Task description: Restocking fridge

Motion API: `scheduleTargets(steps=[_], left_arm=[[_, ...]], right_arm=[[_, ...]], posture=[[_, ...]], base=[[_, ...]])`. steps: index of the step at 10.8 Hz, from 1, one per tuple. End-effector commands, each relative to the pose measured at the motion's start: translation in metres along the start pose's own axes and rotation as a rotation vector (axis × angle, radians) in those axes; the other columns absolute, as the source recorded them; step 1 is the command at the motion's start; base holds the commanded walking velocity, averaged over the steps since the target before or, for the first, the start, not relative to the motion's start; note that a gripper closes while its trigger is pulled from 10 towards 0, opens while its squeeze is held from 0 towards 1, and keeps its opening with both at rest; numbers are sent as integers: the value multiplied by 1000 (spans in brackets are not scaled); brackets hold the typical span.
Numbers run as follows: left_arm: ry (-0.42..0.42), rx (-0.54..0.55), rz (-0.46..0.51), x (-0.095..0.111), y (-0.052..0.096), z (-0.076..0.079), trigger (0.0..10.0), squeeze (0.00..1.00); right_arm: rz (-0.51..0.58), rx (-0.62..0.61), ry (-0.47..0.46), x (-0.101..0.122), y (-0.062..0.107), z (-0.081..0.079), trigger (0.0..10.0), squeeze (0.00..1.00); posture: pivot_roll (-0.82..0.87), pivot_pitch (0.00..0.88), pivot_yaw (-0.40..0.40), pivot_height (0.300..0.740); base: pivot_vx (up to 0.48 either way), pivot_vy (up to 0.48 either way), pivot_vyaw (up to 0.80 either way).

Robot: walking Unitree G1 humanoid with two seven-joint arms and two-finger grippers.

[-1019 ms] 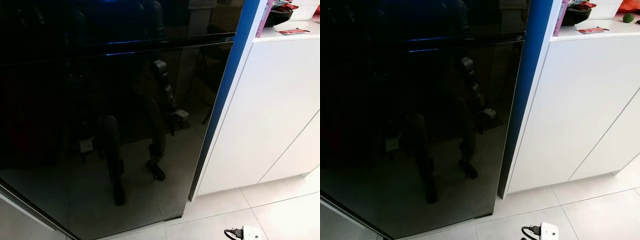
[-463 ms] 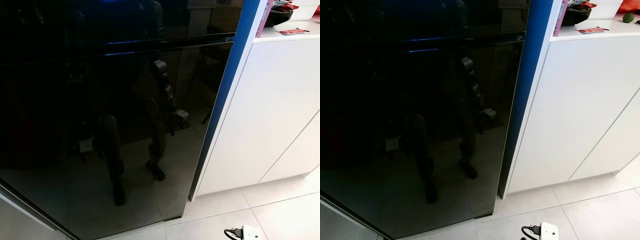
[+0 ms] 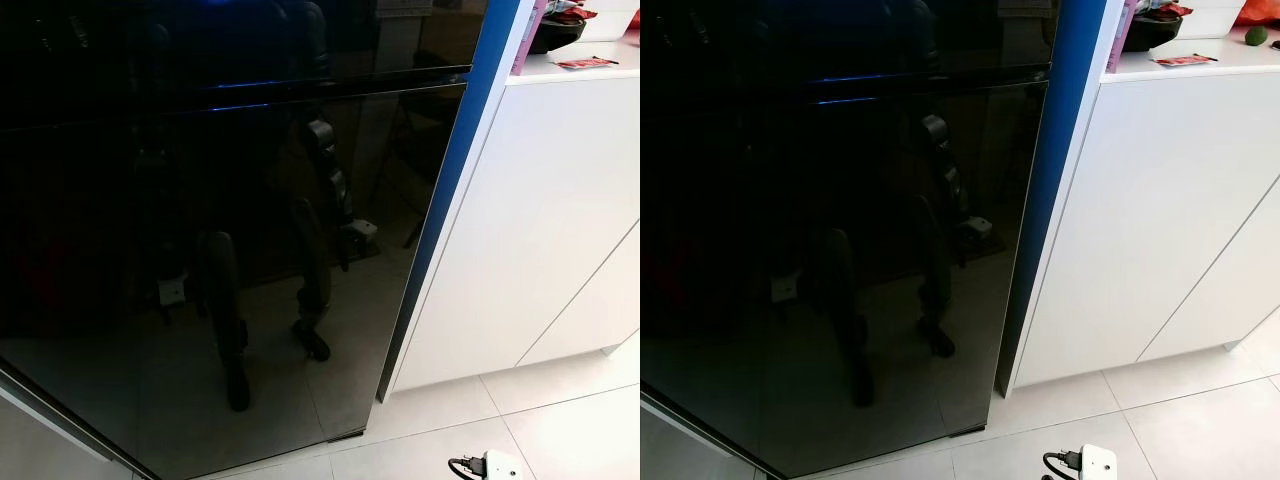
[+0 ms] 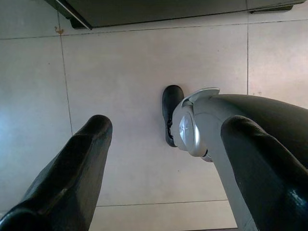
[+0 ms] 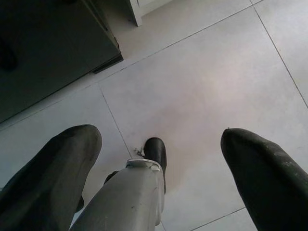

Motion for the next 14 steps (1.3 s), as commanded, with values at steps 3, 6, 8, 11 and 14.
scheduleTargets(steps=[3,6,8,11,14], left_arm=[[11,-2,-13,-2,0,1,10000,0],[4,-5,-15,-3,0,1,10000,0],[-1,-7,-15,-3,0,1,10000,0],[-9,-10,-16,-4,1,1,10000,0],[-13,-11,-18,-5,1,1,10000,0]], right_arm=[[3,-5,-10,1,0,1,10000,0],[2,-4,-8,-1,1,2,10000,0],[1,-4,-7,-1,1,2,10000,0],[0,-5,-6,-2,1,2,10000,0],[-2,-5,-7,-3,1,3,10000,0]], posture=[[98,0,-30,740],[91,0,-25,740],[92,0,-27,740],[88,0,-23,740],[89,0,-22,740]], base=[[0,0,0],[0,0,0],[0,0,0],[0,0,0],[0,0,0]])
Point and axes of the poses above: a point about 5 cm out from each wrist's last joint towards the gripper, its own y axis pointing back from the gripper into the wrist, its own x axis along the axis of the wrist's last joint, z = x × y, the point moved 1 cm from there along -y, pointing out of the wrist towards the gripper, and after that the axes turned 15 degrees about -y, right-handed, at the moved point
